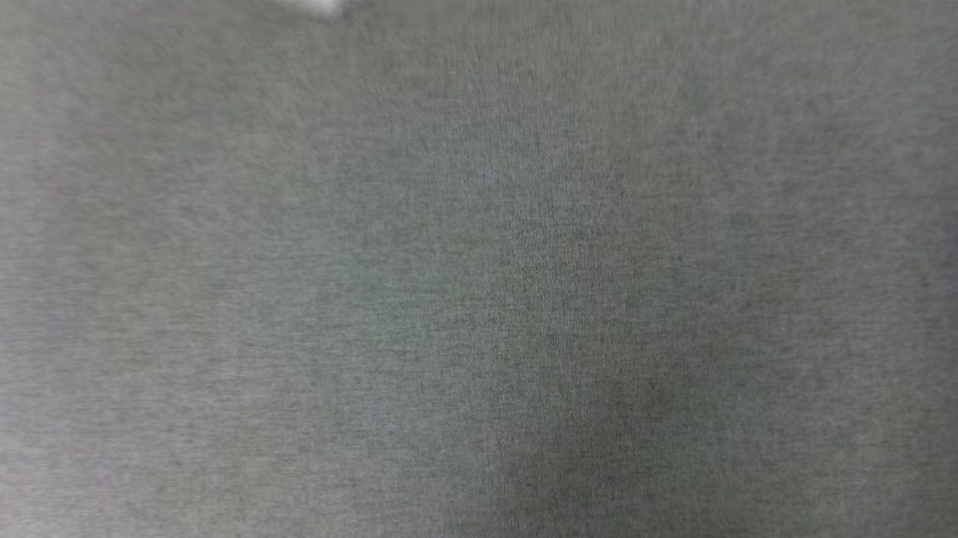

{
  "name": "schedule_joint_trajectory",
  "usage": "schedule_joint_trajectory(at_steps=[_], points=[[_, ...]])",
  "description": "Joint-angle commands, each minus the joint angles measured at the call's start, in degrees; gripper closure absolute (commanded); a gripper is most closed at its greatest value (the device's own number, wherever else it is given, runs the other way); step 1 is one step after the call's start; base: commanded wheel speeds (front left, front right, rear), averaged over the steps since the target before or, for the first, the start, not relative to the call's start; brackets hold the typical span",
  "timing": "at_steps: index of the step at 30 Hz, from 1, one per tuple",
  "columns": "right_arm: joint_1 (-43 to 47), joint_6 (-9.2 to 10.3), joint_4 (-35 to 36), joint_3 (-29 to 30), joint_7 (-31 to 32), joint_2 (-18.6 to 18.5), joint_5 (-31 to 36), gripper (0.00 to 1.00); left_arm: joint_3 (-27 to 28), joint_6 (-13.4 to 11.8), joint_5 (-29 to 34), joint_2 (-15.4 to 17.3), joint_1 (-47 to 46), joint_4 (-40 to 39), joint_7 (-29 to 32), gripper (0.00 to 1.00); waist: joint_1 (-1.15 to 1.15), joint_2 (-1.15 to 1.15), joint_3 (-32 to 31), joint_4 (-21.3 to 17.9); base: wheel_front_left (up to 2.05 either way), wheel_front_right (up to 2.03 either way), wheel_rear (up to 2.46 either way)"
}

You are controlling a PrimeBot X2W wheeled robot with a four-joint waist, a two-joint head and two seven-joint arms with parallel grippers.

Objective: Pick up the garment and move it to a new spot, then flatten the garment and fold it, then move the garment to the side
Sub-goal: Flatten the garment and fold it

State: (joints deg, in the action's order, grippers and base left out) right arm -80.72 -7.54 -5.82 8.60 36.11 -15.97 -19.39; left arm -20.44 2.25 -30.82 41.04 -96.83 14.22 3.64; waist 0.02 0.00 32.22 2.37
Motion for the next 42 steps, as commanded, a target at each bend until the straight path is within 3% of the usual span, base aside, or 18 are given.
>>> schedule_joint_trajectory(at_steps=[1,4,10,16,22,29,35,42], points=[[-1.4,0.11,-1.0,-0.1,-0.9,-0.2,0.6,1.00,-0.2,0.0,0.5,-0.4,-1.7,1.5,-0.8,1.00,-0.02,0.00,3.5,-0.3,0.00,0.00,0.00],[-7.3,0.11,-6.1,0.2,-5.3,0.3,2.9,1.00,-1.7,1.1,3.3,-2.1,-8.8,8.1,-3.9,1.00,-0.02,0.00,5.9,-0.4,0.00,0.00,0.00],[-16.5,0.11,-17.5,2.1,-14.7,1.4,6.4,1.00,-3.2,0.8,7.3,-6.1,-18.9,19.0,-11.8,1.00,-0.02,0.00,9.5,-0.6,0.00,0.00,0.00],[-18.8,0.11,-26.6,2.9,-22.5,1.8,7.1,1.00,-5.0,1.9,8.0,-9.6,-19.0,25.8,-16.9,1.00,-0.02,0.00,11.3,-0.3,0.00,0.00,0.00],[-15.3,0.11,-32.1,2.4,-27.0,2.4,6.0,1.00,-6.6,3.1,6.9,-12.5,-10.5,26.5,-18.6,1.00,-0.02,0.00,11.7,0.4,0.00,0.00,0.00],[-5.6,0.08,-33.7,0.8,-32.0,5.1,2.2,1.00,-2.7,1.7,5.3,-14.6,6.1,19.7,-18.9,1.00,-0.02,0.00,9.4,-0.1,0.00,0.00,0.00],[6.1,0.08,-32.8,-0.3,-34.7,6.5,-1.5,1.00,1.3,2.4,3.0,-17.4,22.9,14.2,-18.9,1.00,-0.02,0.00,3.9,-0.1,0.00,0.00,0.00],[21.0,0.08,-32.1,-0.7,-35.0,6.0,-5.3,1.00,0.9,3.0,3.7,-20.3,41.5,10.6,-19.0,1.00,-0.02,0.00,-4.8,0.5,0.00,0.00,0.00]])
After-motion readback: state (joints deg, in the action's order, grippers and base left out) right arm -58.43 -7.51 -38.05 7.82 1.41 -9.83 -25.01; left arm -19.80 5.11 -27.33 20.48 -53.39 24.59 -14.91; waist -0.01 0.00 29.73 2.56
